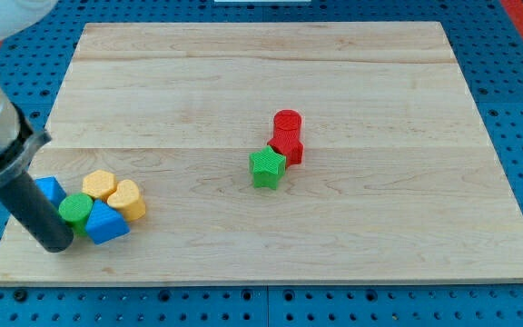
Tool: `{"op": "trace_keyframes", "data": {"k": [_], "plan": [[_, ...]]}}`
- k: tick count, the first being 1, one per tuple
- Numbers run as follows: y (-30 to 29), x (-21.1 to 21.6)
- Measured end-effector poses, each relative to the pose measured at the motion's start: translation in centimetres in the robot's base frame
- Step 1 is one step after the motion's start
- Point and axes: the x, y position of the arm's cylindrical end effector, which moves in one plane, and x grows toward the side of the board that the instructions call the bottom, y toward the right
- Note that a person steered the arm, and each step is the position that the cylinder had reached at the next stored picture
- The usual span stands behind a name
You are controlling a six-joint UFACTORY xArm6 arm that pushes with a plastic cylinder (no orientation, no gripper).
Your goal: Push the blue triangle towards top
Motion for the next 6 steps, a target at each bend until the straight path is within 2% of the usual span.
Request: {"op": "trace_keyframes", "data": {"k": [3,5,6], "plan": [[7.8,0.3],[8.9,-0.8],[8.9,-2.8]]}}
